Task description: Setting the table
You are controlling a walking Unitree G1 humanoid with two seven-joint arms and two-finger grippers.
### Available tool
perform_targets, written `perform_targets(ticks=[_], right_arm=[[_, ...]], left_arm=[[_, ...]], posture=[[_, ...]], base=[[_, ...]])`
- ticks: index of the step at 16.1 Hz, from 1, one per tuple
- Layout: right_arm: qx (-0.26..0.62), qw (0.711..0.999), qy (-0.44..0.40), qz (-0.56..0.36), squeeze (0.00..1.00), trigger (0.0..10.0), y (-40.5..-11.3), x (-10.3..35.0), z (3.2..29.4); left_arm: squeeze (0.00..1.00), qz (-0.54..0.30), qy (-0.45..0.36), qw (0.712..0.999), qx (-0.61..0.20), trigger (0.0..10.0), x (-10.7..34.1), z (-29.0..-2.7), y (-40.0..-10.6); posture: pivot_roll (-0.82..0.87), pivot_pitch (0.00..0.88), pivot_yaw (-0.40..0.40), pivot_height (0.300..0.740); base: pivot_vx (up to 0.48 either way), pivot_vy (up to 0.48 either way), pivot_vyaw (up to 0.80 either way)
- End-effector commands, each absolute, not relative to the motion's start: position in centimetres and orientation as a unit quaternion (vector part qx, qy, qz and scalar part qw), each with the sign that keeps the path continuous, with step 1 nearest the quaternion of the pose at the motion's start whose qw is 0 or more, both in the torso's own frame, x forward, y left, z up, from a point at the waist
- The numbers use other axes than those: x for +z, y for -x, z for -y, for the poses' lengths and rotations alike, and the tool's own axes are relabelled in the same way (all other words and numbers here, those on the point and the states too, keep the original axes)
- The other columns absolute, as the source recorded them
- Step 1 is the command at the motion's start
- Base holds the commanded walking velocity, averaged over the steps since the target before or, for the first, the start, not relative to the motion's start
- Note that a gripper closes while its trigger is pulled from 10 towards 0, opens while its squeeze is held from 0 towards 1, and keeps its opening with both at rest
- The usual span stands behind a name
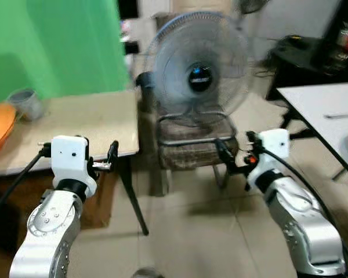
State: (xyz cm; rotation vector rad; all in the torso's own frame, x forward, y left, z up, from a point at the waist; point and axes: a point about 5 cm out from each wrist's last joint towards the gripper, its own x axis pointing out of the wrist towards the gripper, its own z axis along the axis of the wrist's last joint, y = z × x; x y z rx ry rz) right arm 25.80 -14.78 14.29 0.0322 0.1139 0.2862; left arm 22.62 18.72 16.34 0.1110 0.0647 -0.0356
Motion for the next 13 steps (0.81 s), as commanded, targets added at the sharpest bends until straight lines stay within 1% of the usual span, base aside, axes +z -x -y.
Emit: perform_targets(ticks=[1, 3, 5, 8, 13], right_arm=[[0.147, 0.987, -0.016, -0.067, 0.00, 10.0, -25.82, 14.10, 14.25], [0.125, 0.990, -0.013, -0.066, 0.00, 10.0, -25.77, 14.26, 14.82], [0.121, 0.990, -0.002, -0.065, 0.00, 10.0, -25.78, 14.10, 14.92], [0.124, 0.990, 0.008, -0.062, 0.00, 10.0, -26.05, 14.29, 14.19], [0.127, 0.990, 0.013, -0.067, 0.00, 10.0, -26.39, 14.14, 14.22]], left_arm=[[0.00, -0.037, -0.063, 0.997, -0.012, 10.0, 16.37, -19.19, -22.61], [0.00, -0.038, -0.061, 0.997, -0.018, 10.0, 16.33, -19.04, -22.75], [0.00, -0.037, -0.061, 0.997, -0.021, 10.0, 16.35, -18.98, -22.98], [0.00, -0.033, -0.063, 0.997, -0.017, 10.0, 16.55, -19.24, -23.16], [0.00, -0.036, -0.065, 0.997, -0.009, 10.0, 16.43, -19.34, -22.74]], posture=[[0.08, 0.000, 0.013, 0.740], [0.07, 0.000, 0.022, 0.740], [0.07, 0.000, 0.024, 0.740], [0.07, 0.000, 0.020, 0.740], [0.09, 0.000, -0.001, 0.740]], base=[[0.000, 0.439, 0.00], [0.000, 0.439, 0.00], [0.000, 0.437, 0.00], [0.000, 0.436, 0.00], [0.000, 0.425, 0.00]])
